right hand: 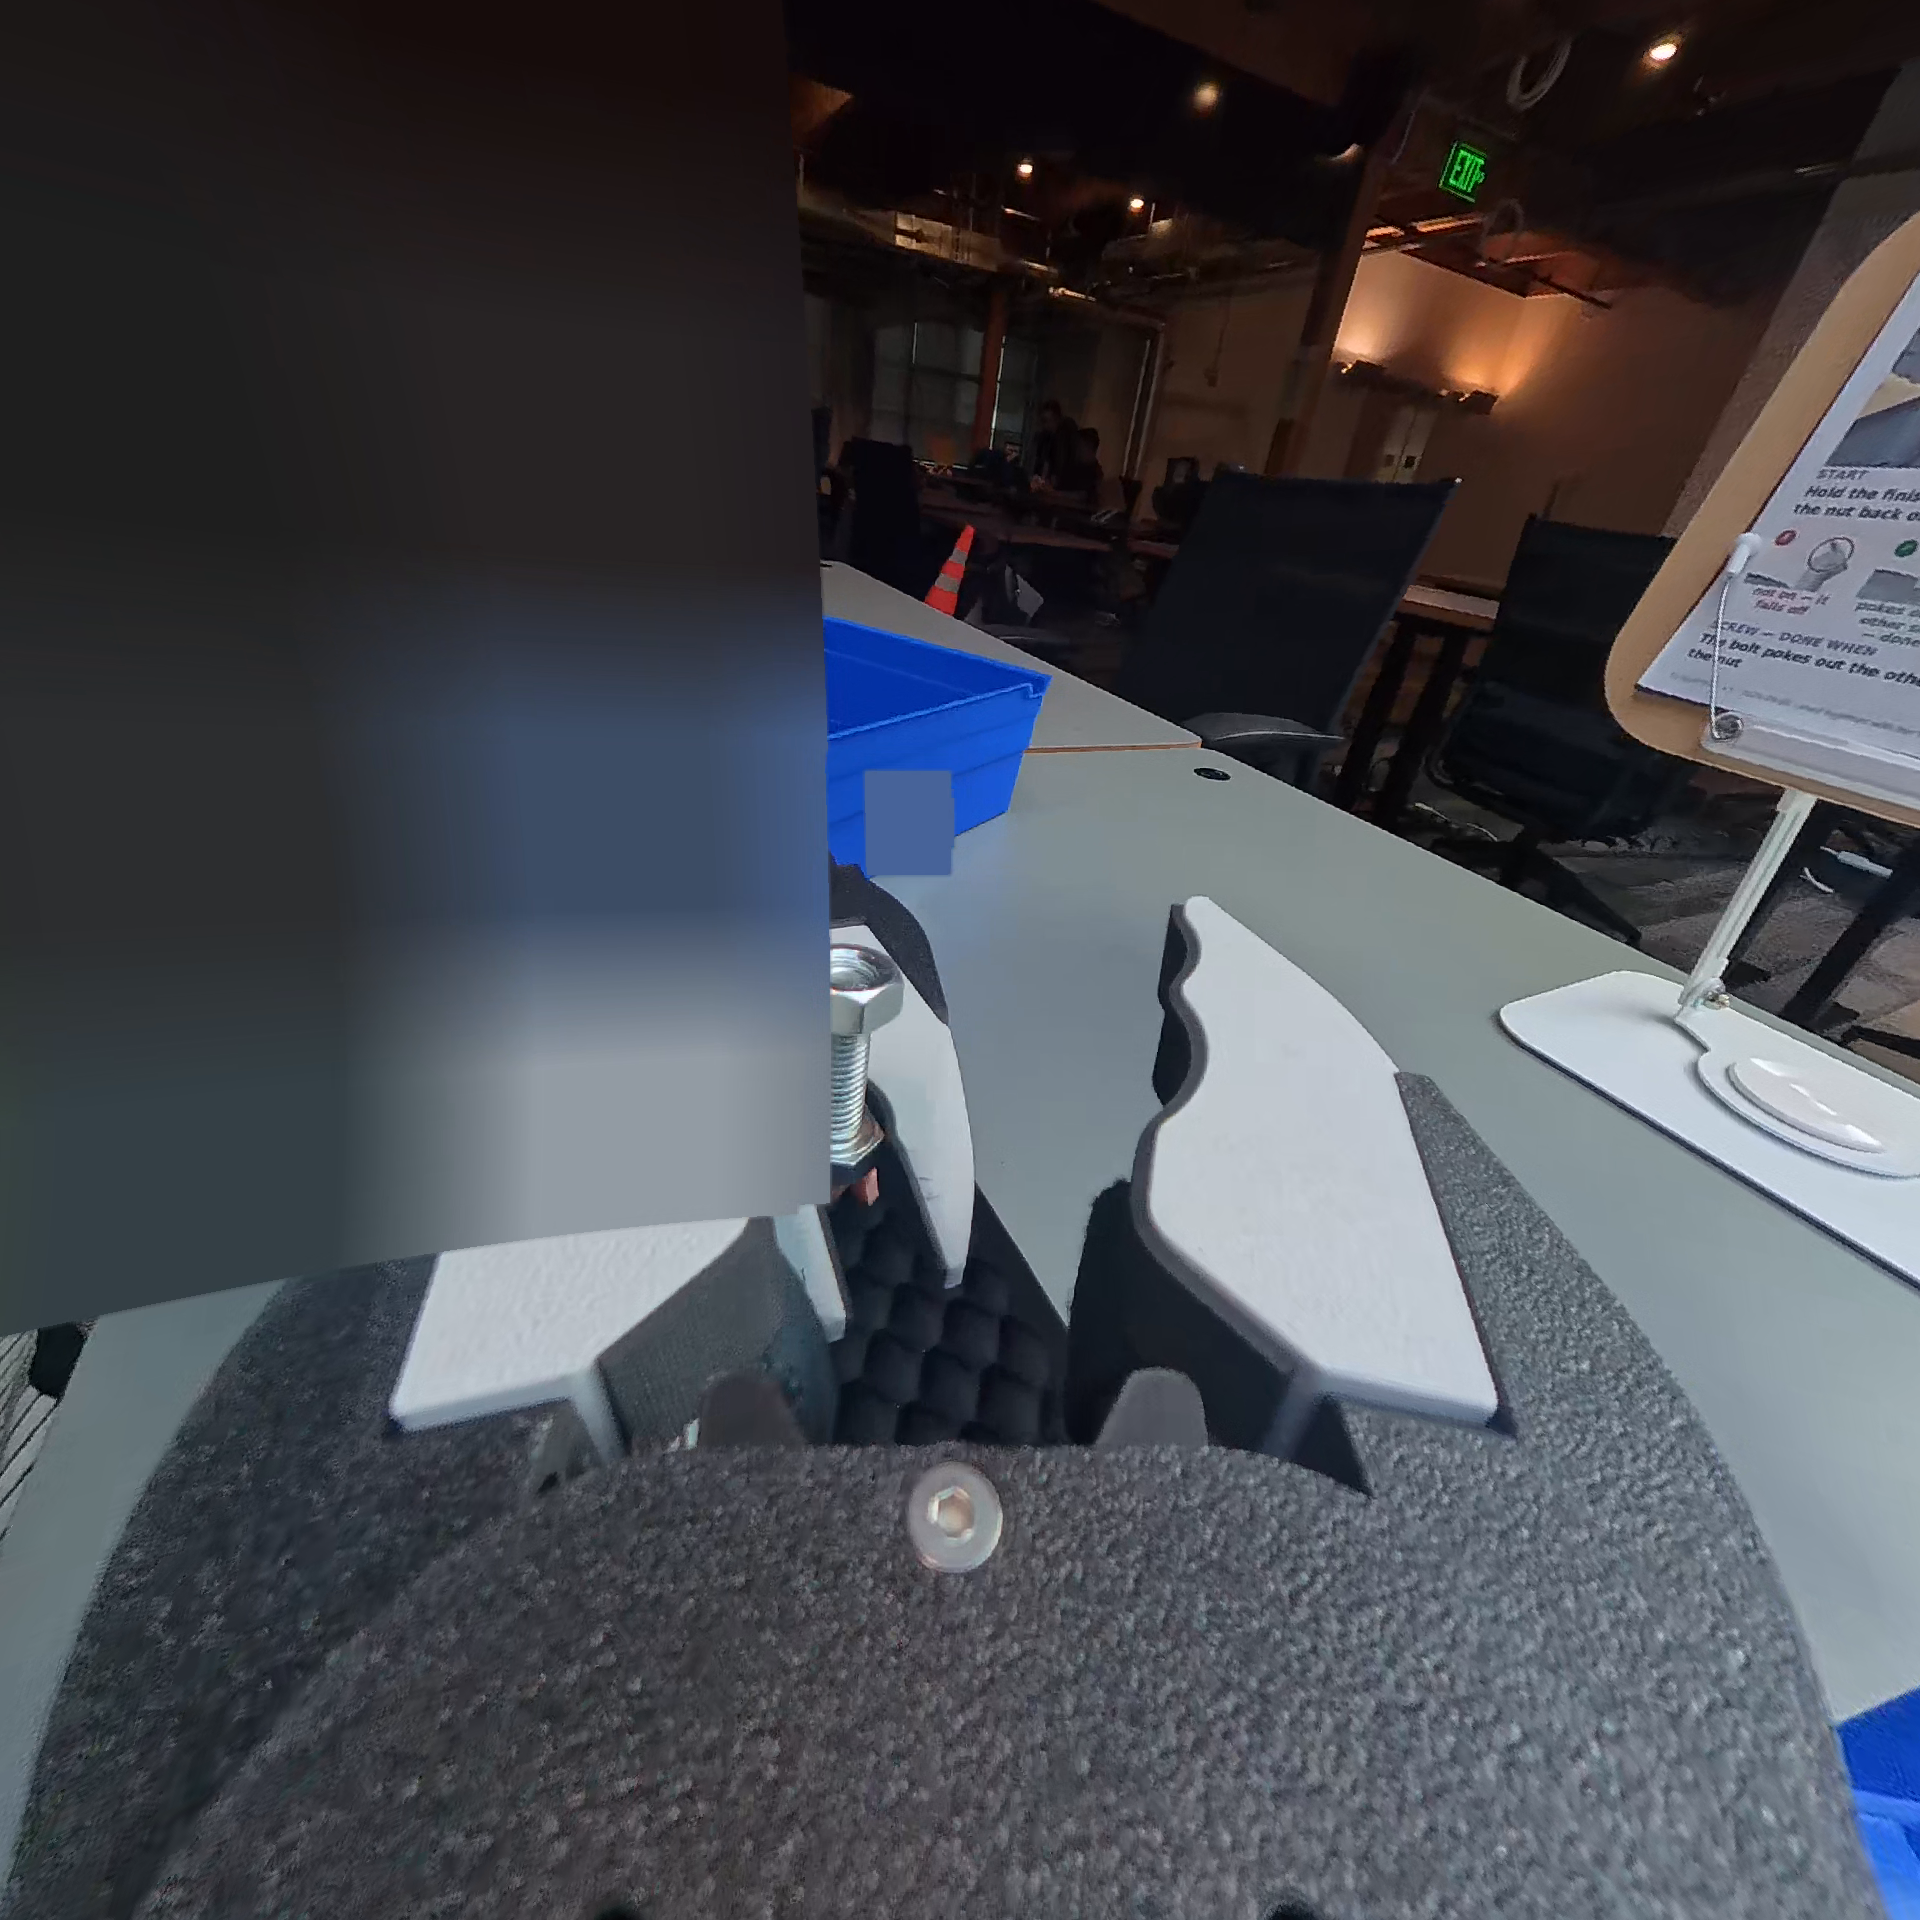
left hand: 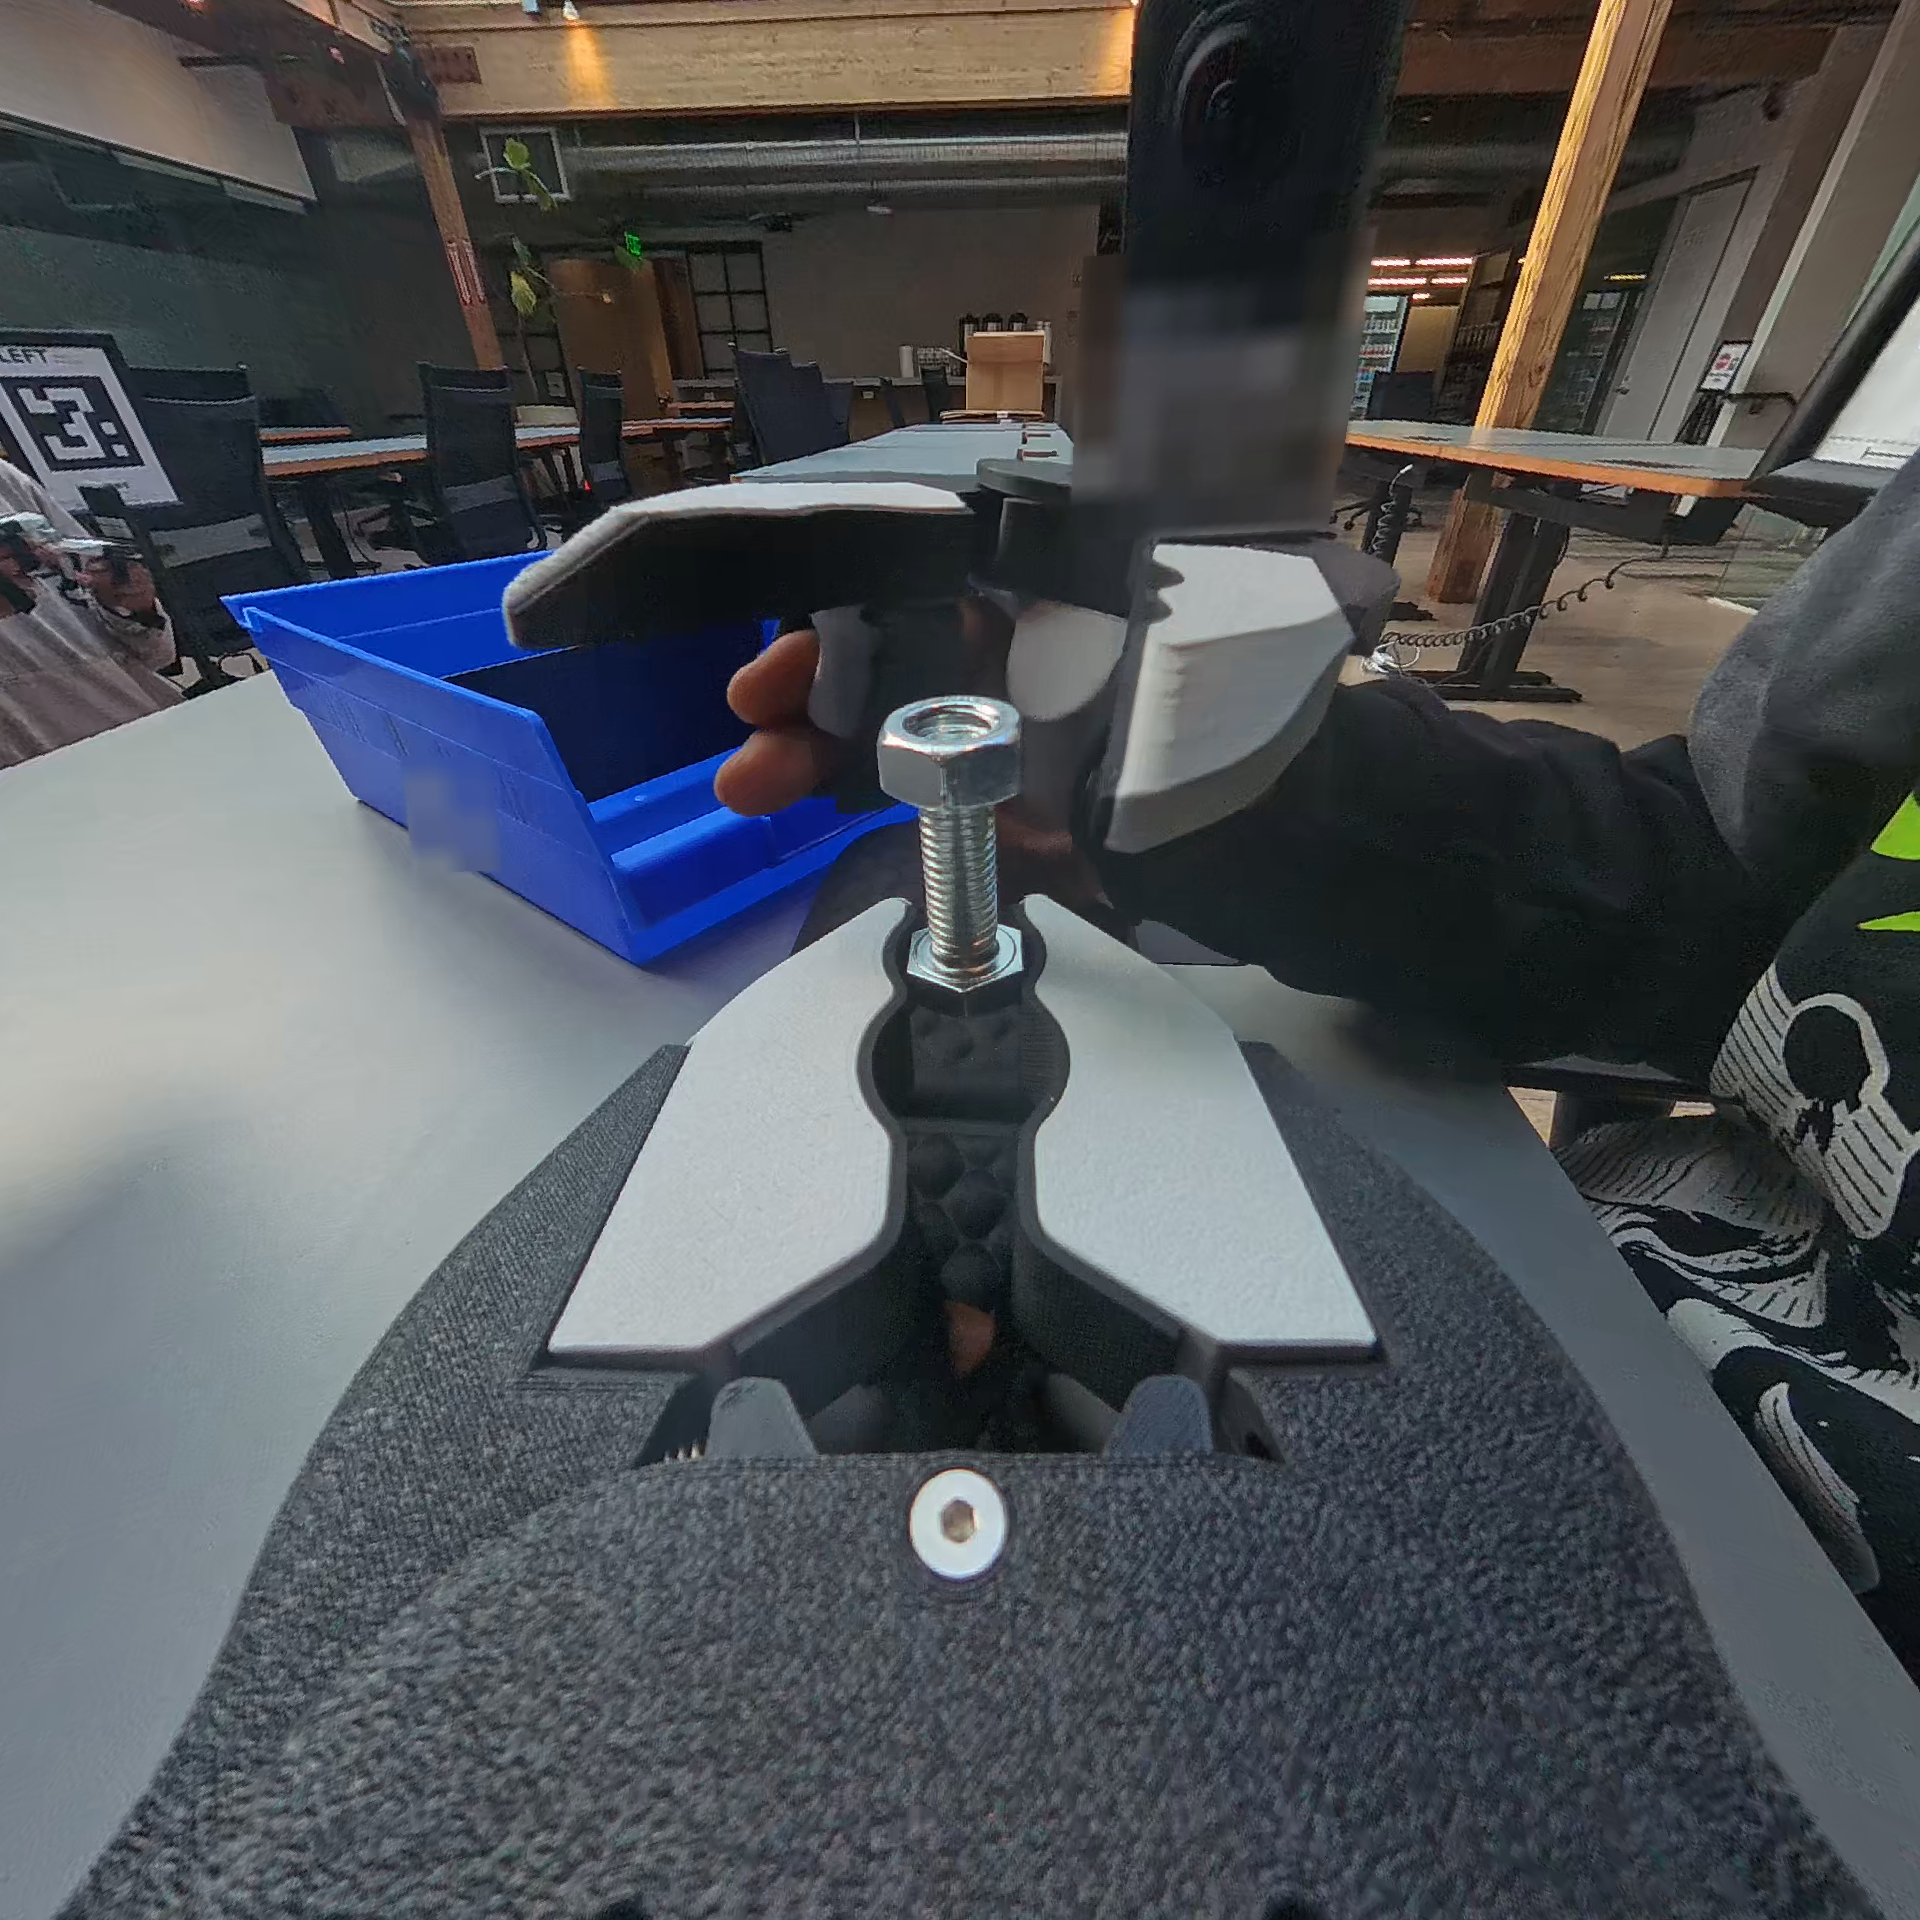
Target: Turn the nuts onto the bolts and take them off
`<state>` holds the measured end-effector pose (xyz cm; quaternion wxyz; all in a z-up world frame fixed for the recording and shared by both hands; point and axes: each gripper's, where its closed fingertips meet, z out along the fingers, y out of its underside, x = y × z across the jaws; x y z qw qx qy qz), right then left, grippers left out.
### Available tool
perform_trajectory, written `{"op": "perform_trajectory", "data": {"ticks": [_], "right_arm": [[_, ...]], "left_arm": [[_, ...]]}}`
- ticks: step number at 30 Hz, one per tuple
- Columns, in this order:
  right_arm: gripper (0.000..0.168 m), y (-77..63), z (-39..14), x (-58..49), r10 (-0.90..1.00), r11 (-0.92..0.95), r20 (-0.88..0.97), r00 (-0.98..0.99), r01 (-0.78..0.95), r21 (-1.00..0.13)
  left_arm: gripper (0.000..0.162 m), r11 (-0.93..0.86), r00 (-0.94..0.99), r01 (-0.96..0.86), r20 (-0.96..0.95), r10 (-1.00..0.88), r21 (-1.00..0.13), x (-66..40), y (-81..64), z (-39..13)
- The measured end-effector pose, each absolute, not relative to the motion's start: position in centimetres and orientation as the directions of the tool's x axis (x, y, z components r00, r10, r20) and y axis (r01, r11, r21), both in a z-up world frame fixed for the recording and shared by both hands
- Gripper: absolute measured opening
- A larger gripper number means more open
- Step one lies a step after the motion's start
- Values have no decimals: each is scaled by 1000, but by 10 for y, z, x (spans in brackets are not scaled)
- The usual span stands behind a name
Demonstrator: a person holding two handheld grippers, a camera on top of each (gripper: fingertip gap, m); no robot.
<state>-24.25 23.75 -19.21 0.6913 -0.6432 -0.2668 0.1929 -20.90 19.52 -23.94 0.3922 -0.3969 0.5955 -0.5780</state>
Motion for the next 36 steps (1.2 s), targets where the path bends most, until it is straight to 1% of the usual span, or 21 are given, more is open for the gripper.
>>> {"op": "perform_trajectory", "data": {"ticks": [5, 15, 17, 19, 30, 34, 36], "right_arm": [[76, 245, -197, -241, 586, 75, 121, 801, 95, -993], [79, 229, -198, -212, 561, 73, 93, 823, 63, -995], [73, 227, -199, -205, 546, 73, 99, 832, 71, -995], [73, 224, -200, -200, 540, 76, 108, 835, 79, -994], [77, 238, -187, -238, 605, 110, 120, 787, 68, -992], [77, 243, -192, -240, 597, 98, 142, 790, 104, -990], [76, 241, -192, -234, 588, 96, 133, 798, 94, -991]], "left_arm": [[16, 24, -379, -20, -15, -925, -999, -209, 194, -240], [15, 20, -373, -31, -7, -928, -999, -208, 195, -241], [15, 19, -374, -29, -7, -927, -999, -208, 195, -241], [15, 18, -374, -26, -7, -927, -999, -208, 195, -240], [15, 24, -376, -31, -10, -927, -999, -208, 195, -241], [15, 21, -377, -28, -9, -926, -999, -208, 195, -241], [15, 22, -377, -28, -10, -926, -999, -208, 195, -241]]}}
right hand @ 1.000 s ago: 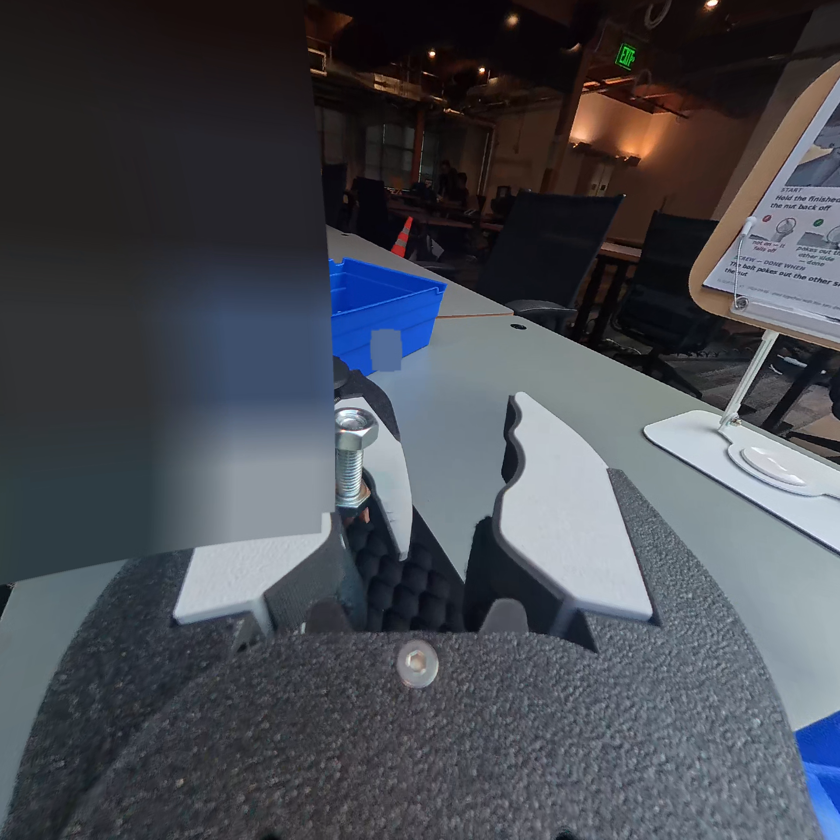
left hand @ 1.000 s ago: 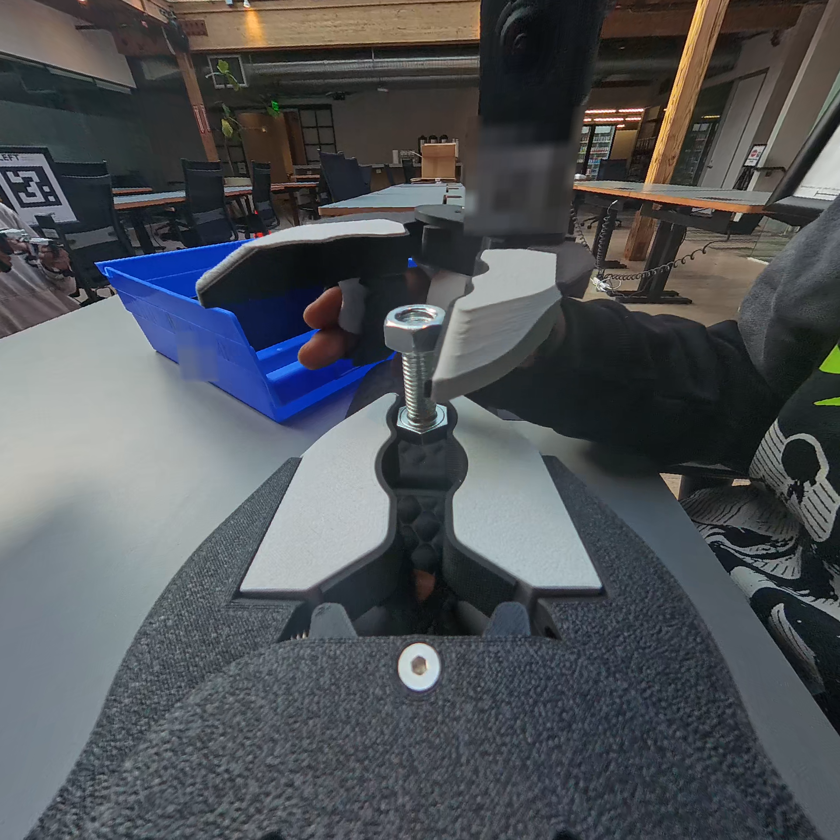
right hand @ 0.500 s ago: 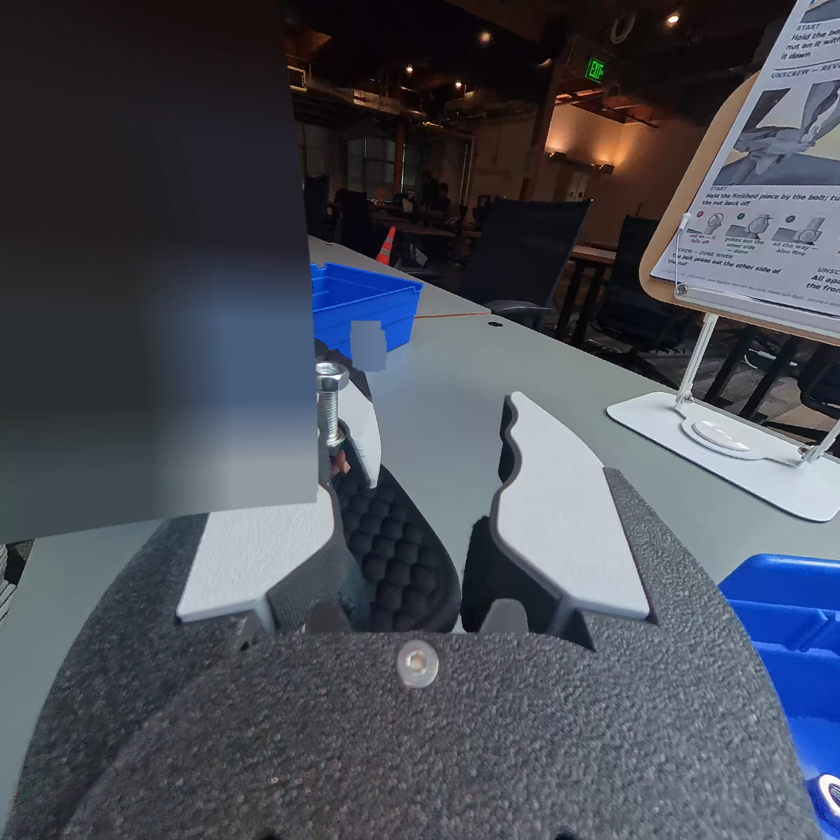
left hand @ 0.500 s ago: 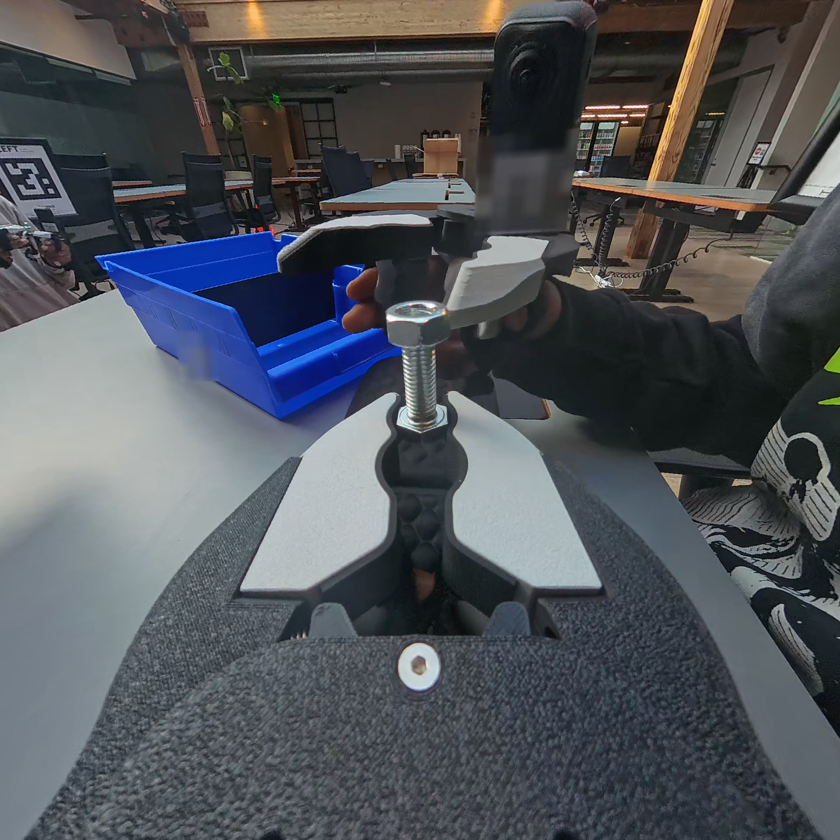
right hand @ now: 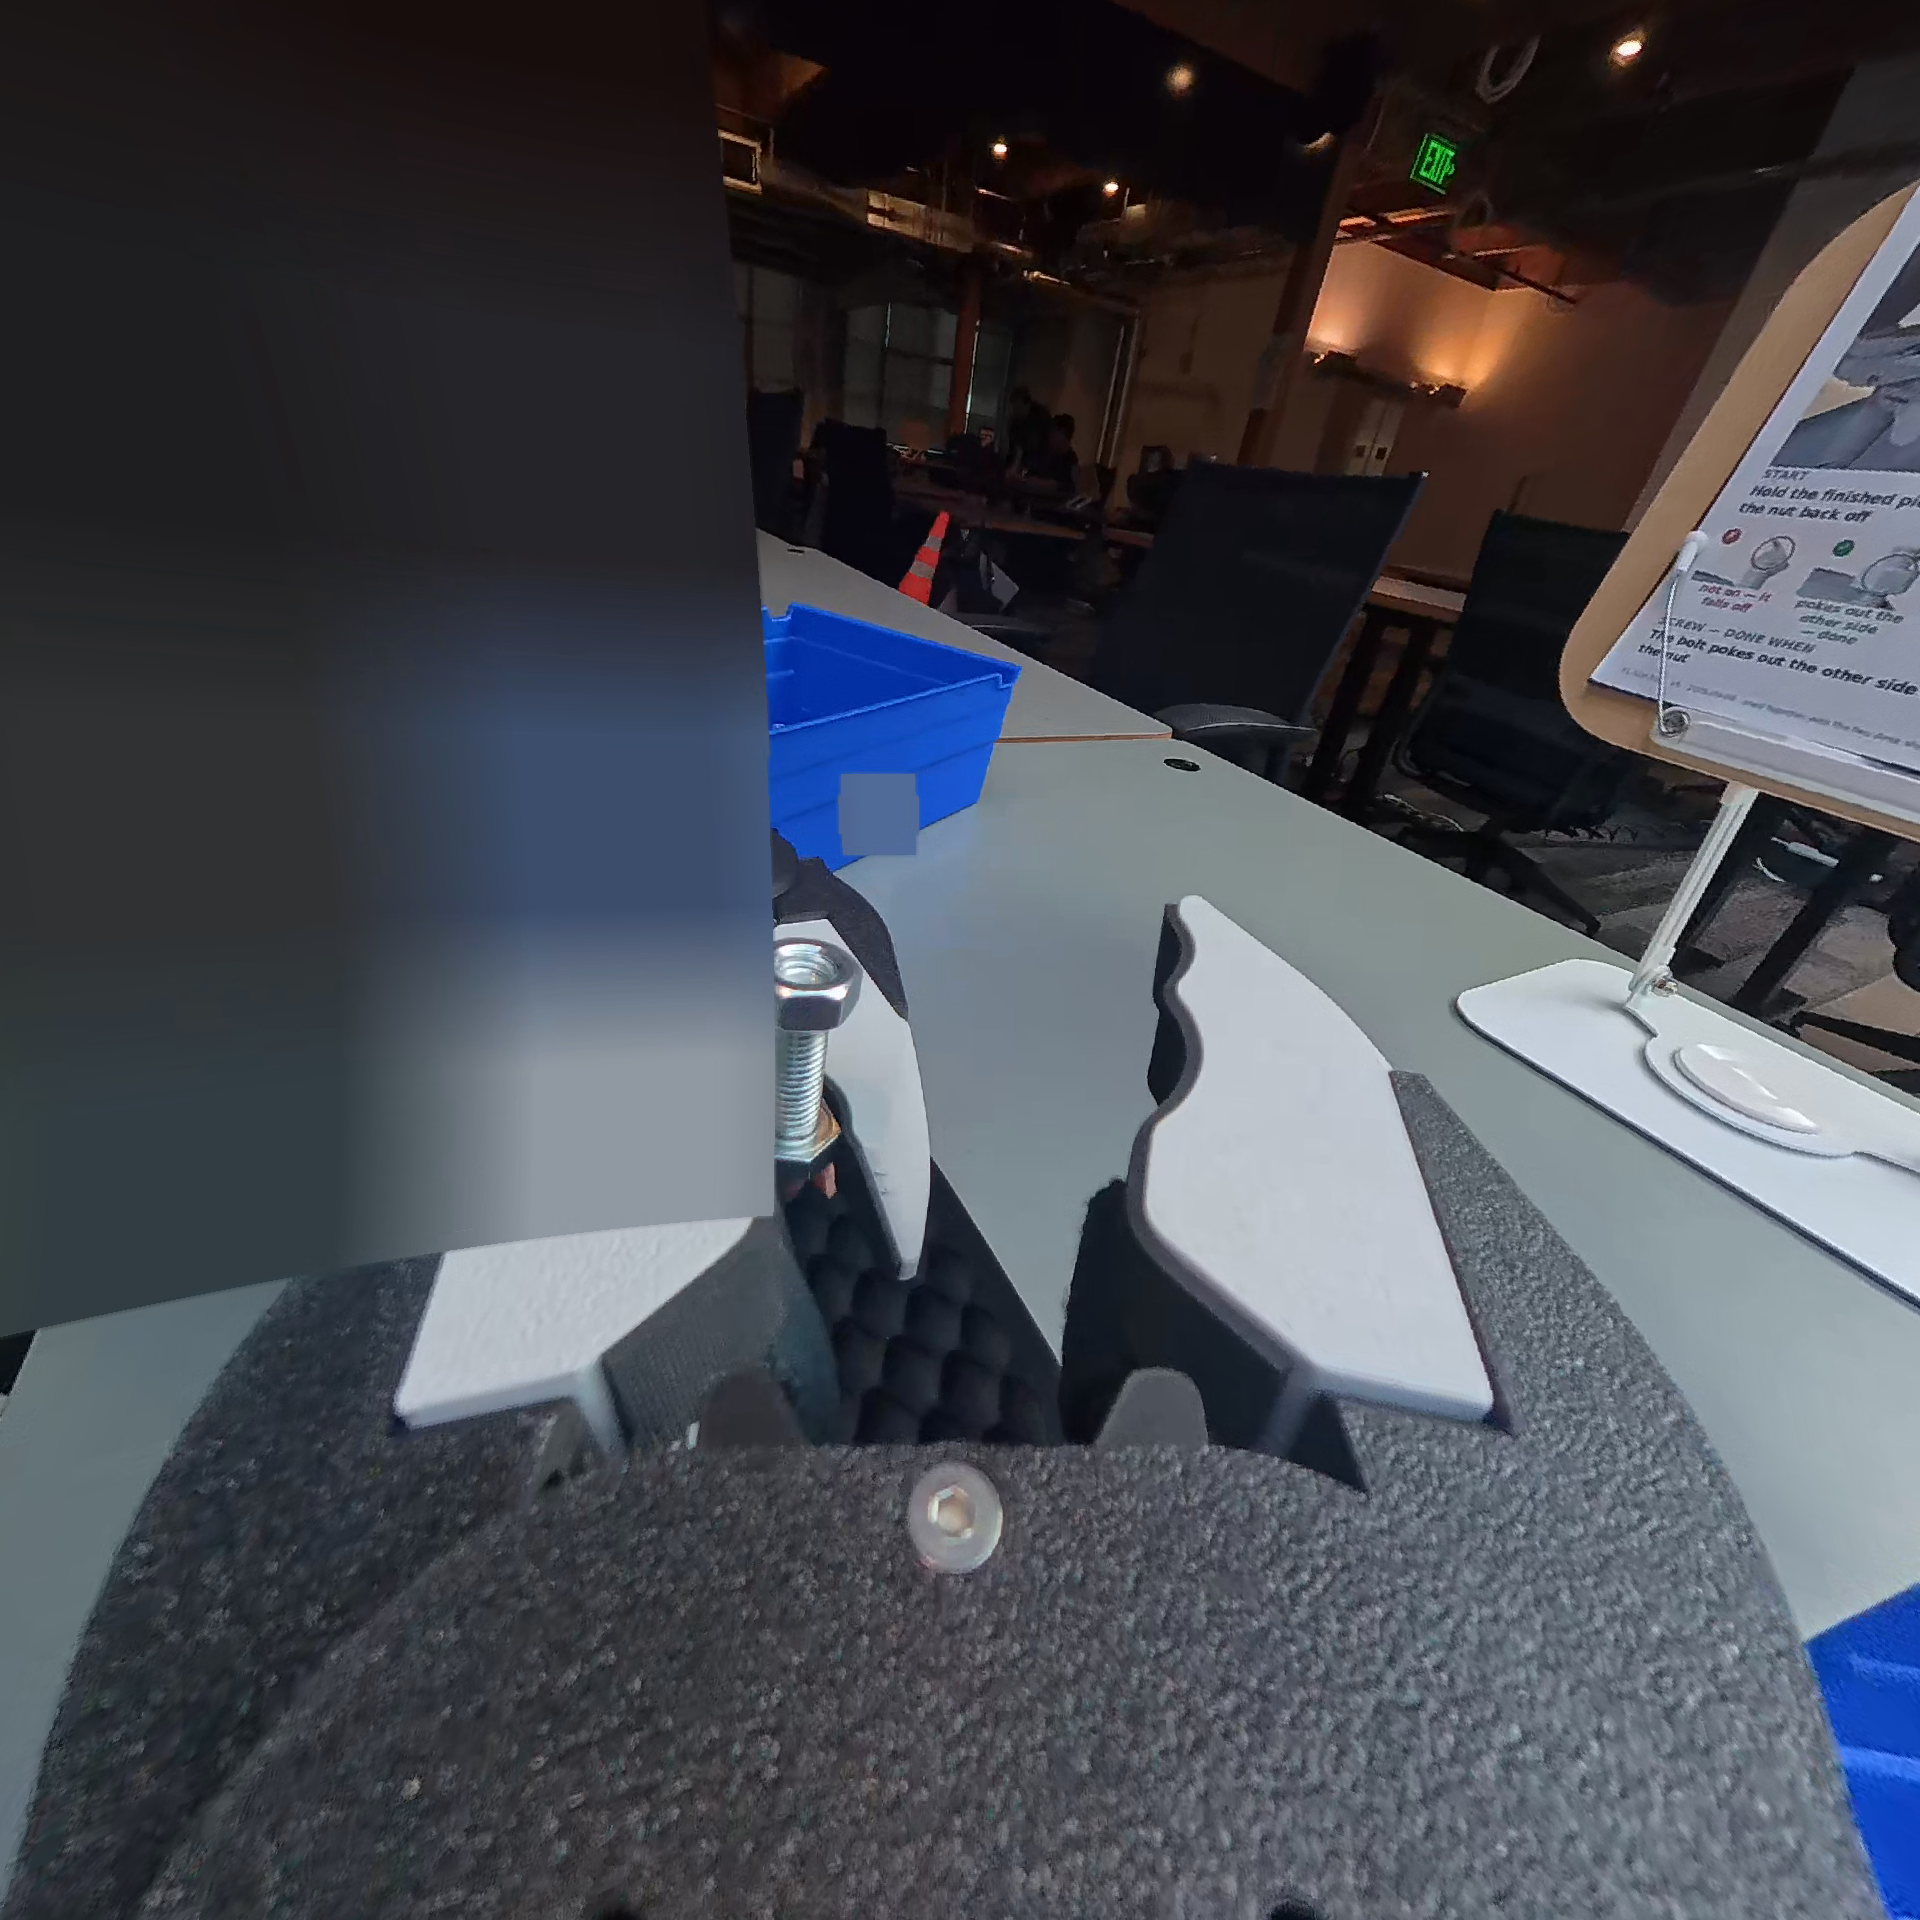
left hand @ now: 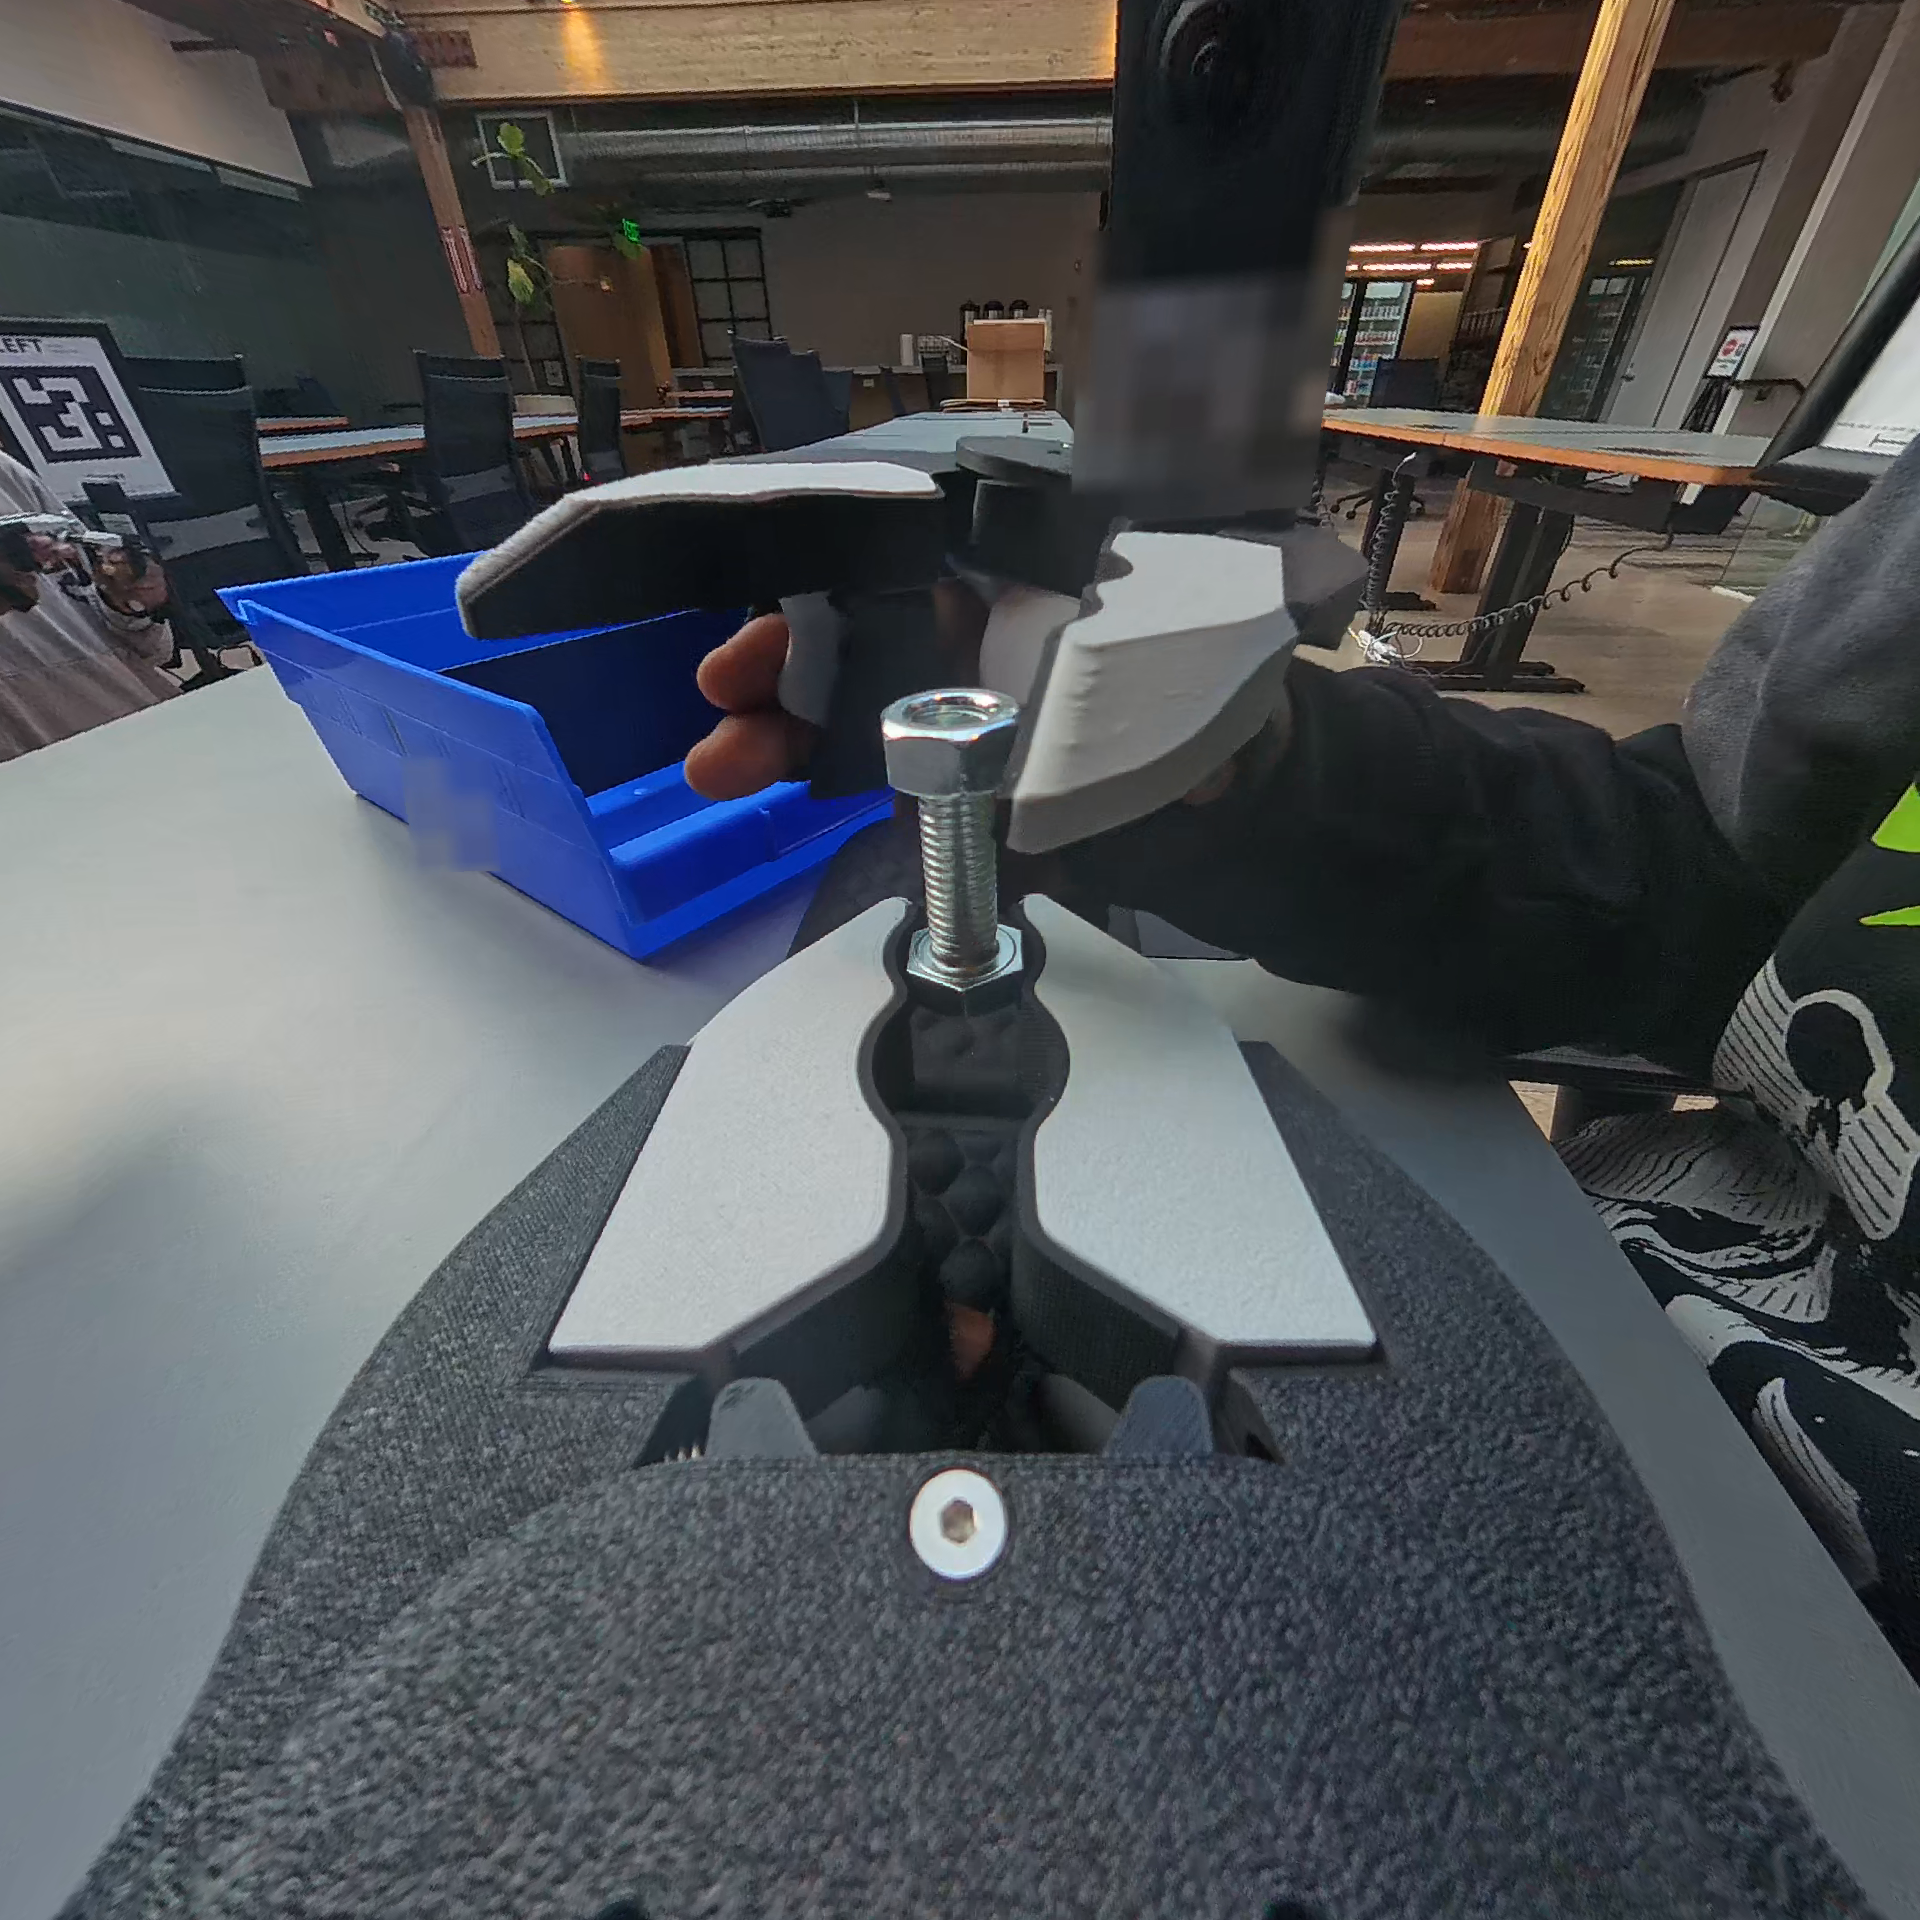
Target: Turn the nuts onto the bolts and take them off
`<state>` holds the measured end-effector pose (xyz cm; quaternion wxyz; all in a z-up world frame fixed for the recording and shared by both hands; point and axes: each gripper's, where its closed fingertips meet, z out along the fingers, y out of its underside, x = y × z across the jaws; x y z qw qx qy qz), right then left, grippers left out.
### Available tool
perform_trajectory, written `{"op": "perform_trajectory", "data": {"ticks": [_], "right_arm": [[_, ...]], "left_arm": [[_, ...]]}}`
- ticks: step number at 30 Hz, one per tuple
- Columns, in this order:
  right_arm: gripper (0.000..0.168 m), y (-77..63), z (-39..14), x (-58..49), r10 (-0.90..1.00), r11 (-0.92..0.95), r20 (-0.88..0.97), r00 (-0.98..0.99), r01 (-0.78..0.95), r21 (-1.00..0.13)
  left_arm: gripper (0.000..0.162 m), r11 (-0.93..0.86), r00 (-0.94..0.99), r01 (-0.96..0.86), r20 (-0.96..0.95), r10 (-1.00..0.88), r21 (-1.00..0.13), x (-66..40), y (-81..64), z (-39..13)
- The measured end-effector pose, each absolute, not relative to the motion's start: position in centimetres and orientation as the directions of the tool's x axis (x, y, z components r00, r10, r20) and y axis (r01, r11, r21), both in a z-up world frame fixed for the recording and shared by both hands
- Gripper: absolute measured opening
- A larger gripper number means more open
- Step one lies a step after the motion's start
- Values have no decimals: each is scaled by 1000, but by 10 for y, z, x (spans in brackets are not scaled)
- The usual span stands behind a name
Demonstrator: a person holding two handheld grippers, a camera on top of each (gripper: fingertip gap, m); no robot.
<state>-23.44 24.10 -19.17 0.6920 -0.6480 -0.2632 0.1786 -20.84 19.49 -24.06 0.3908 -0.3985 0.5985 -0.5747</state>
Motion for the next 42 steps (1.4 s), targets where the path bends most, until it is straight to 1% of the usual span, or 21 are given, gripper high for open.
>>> {"op": "perform_trajectory", "data": {"ticks": [9, 12, 19, 29, 33, 38, 42], "right_arm": [[75, 225, -193, -209, 562, 99, 118, 819, 76, -992], [76, 225, -190, -215, 582, 106, 113, 806, 62, -992], [77, 238, -193, -233, 591, 101, 144, 794, 104, -989], [76, 224, -195, -204, 548, 93, 130, 826, 94, -991], [76, 224, -191, -213, 575, 112, 125, 809, 73, -991], [77, 236, -193, -232, 599, 112, 145, 787, 97, -989], [77, 239, -193, -228, 592, 106, 137, 794, 92, -990]], "left_arm": [[15, 20, -375, -29, -7, -927, -999, -208, 195, -241], [15, 19, -375, -30, -7, -927, -999, -208, 195, -241], [15, 19, -372, -29, -7, -928, -999, -208, 196, -241], [15, 15, -374, -27, -3, -927, -1000, -208, 196, -240], [15, 15, -376, -28, -3, -927, -999, -208, 196, -240], [15, 14, -373, -27, -3, -928, -1000, -208, 196, -240], [15, 15, -372, -27, -4, -928, -1000, -208, 196, -240]]}}
